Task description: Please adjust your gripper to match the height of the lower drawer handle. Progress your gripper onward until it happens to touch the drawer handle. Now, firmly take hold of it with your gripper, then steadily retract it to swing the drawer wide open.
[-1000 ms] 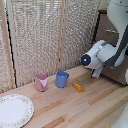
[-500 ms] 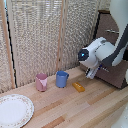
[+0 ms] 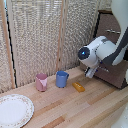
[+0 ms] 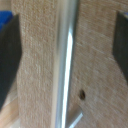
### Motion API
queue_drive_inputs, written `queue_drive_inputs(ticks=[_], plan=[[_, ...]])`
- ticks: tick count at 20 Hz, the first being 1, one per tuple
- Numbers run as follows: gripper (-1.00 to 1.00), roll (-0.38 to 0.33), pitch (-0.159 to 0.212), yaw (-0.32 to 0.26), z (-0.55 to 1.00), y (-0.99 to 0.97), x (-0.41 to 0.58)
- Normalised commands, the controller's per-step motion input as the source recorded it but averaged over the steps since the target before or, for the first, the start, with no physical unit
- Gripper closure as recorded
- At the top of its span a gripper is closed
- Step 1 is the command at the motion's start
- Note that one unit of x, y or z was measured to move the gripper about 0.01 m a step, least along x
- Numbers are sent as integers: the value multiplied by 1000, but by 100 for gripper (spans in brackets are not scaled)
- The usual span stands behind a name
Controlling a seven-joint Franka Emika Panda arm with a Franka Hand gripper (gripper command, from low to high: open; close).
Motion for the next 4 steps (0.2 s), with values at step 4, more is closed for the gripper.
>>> queue_drive_inputs(ticks=[4], plan=[[-100,246,-37,-41,429,168,-17]])
